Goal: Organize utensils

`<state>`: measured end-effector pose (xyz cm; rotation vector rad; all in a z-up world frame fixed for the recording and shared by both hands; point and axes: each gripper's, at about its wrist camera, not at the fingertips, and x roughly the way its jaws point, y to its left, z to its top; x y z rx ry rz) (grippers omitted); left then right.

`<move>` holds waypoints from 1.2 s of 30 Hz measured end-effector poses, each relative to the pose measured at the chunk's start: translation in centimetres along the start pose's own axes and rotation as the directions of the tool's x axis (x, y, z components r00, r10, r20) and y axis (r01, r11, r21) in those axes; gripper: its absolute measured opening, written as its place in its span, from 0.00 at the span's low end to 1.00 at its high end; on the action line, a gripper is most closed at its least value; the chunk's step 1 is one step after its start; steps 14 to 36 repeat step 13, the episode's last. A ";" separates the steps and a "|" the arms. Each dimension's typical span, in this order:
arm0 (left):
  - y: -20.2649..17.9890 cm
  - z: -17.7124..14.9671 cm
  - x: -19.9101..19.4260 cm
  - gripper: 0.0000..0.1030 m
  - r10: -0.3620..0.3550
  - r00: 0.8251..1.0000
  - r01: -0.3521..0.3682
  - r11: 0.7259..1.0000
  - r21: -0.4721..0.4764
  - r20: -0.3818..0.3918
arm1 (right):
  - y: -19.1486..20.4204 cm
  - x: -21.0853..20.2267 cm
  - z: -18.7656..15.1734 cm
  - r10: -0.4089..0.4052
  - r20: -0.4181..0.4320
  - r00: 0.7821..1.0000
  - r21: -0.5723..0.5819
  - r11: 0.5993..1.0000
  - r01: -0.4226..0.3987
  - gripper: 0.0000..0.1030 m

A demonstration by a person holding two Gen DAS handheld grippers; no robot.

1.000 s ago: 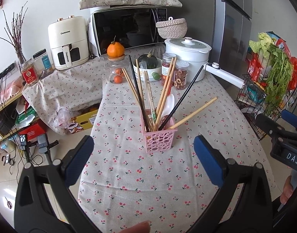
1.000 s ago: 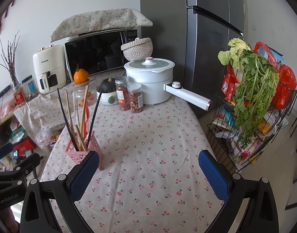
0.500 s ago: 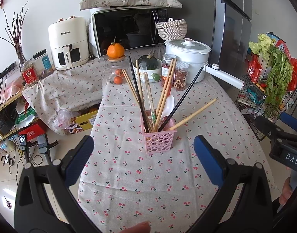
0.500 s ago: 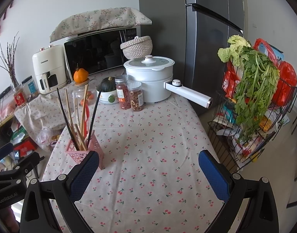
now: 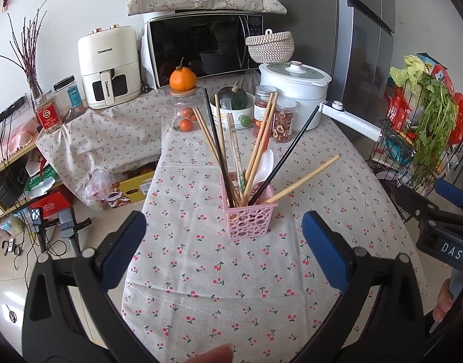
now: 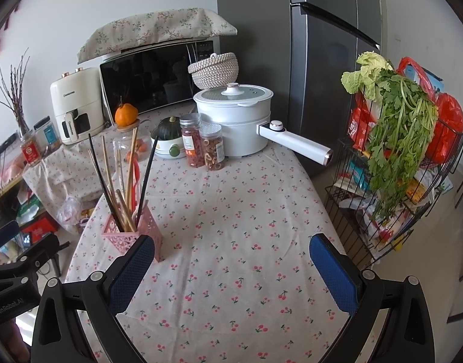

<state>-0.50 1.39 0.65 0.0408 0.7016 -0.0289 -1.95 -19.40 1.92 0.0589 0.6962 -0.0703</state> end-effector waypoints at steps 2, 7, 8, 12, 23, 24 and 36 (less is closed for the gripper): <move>0.0 0.0 0.0 0.99 0.000 1.000 0.000 1.000 0.000 0.000 | 0.0 0.1 -0.1 0.001 -0.003 1.000 -0.001 1.000 -0.001 1.00; 0.0 -0.1 0.1 0.99 -0.001 1.000 0.002 1.000 0.005 -0.005 | 0.0 0.1 -0.1 0.006 -0.009 1.000 -0.002 1.000 -0.006 1.00; -0.1 -0.1 0.1 0.99 -0.001 1.000 0.001 1.000 0.006 -0.006 | 0.0 0.1 -0.1 0.005 -0.009 1.000 -0.002 1.000 -0.006 1.00; 0.0 -0.2 0.1 0.99 0.013 1.000 -0.013 1.000 0.008 -0.002 | 0.1 0.1 -0.1 0.004 -0.009 1.000 -0.007 1.000 -0.004 1.00; 0.1 -0.1 0.1 0.99 0.015 1.000 -0.015 1.000 0.005 -0.002 | 0.1 0.2 -0.1 0.004 -0.010 1.000 -0.010 1.000 -0.004 1.00; 0.1 -0.1 0.1 0.99 0.015 1.000 -0.015 1.000 0.005 -0.002 | 0.1 0.2 -0.1 0.004 -0.010 1.000 -0.010 1.000 -0.004 1.00; 0.1 -0.1 0.1 0.99 0.015 1.000 -0.015 1.000 0.005 -0.002 | 0.1 0.2 -0.1 0.004 -0.010 1.000 -0.010 1.000 -0.004 1.00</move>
